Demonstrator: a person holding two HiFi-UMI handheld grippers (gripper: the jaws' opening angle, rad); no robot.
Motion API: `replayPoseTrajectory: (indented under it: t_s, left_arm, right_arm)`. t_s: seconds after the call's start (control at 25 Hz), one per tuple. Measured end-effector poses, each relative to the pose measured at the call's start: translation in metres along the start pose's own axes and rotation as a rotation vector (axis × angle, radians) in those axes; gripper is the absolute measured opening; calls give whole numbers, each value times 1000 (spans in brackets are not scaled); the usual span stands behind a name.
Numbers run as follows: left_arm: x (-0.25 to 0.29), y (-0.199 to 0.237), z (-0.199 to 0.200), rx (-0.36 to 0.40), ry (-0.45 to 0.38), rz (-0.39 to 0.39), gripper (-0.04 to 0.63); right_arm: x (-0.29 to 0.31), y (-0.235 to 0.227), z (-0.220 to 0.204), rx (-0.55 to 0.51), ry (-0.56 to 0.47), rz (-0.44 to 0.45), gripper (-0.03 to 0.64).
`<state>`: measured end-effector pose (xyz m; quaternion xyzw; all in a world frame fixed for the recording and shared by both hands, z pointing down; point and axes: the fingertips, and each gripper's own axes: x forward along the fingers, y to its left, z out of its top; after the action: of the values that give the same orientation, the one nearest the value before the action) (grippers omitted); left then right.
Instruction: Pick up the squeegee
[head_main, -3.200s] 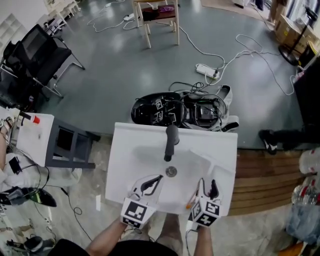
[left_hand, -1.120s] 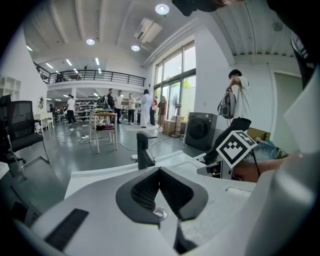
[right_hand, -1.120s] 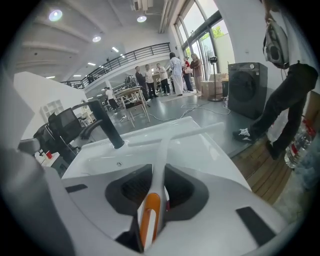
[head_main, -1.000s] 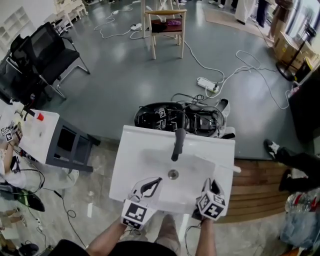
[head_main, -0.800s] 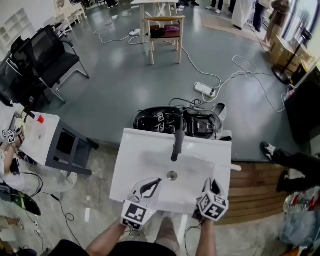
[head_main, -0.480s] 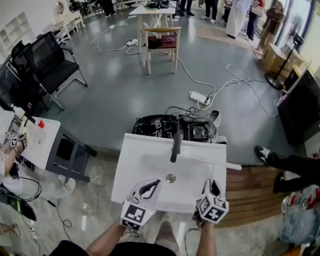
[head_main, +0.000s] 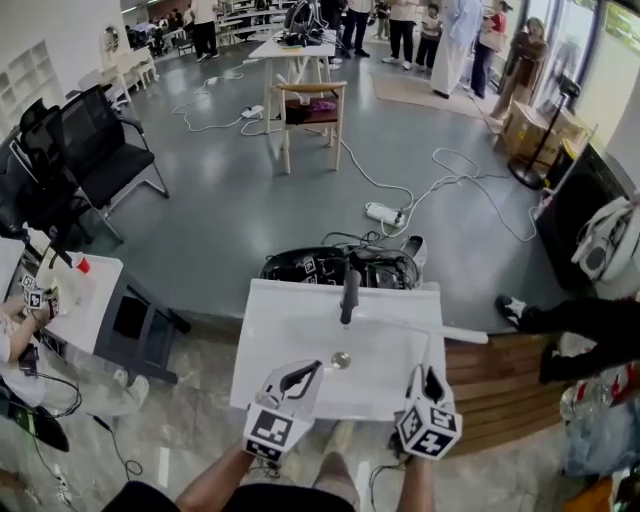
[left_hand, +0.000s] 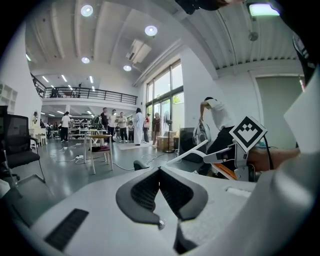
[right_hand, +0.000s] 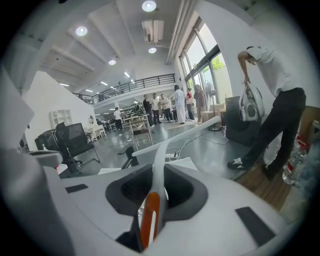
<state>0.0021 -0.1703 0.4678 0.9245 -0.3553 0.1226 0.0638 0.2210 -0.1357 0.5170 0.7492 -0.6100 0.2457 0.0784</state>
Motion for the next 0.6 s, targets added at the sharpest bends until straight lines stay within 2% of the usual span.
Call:
replayPoseTrajectory:
  t_s: [0.6]
  left_arm:
    - [-65,-18,13,49,-65,-63,2]
  right_arm:
    - [-119,37,0,-34,-129,-30,67]
